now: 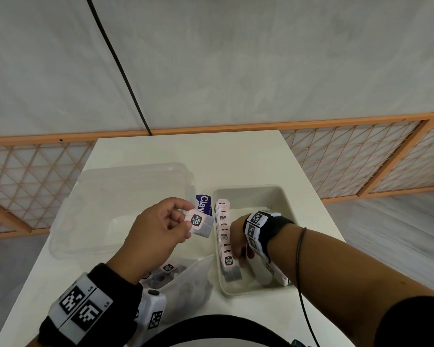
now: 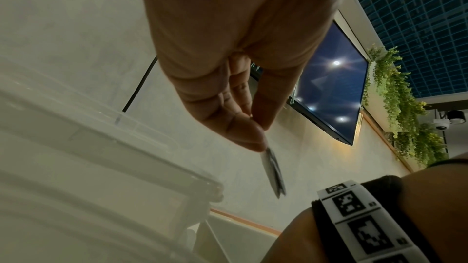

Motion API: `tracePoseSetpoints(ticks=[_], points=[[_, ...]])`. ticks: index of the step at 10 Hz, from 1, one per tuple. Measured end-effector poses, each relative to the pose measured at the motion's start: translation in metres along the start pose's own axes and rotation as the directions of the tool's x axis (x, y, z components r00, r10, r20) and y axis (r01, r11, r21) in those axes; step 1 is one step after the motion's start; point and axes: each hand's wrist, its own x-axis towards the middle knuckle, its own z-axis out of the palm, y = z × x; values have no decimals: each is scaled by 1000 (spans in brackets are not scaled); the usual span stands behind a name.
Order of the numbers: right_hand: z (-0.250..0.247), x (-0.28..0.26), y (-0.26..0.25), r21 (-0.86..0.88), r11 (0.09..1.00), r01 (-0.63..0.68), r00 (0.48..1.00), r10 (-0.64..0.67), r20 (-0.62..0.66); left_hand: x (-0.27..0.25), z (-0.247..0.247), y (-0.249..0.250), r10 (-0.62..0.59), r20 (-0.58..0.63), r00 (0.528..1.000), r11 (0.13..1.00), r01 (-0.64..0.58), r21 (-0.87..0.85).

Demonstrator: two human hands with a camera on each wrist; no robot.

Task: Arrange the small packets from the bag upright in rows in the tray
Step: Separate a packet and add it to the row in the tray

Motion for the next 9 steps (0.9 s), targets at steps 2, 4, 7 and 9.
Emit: tracePoseSetpoints(ticks=[2,4,7,9], points=[[6,8,-2,-93,996,12,999,-15,-33,-2,0,2,-7,12,1000,999,7,-32],[-11,-23,-8,-169,981,94,982,-120,-147,-2,-3,2,-3,-16,1000,1000,4,21],[-43,-119,-19,48,739,672,660,-567,-493,-1,3,13,98,-1,995,965,-94,244],[-23,-125,-20,18,690,723,576,-588,-569,-4,14,30,201,-51,978,971,-193,139]])
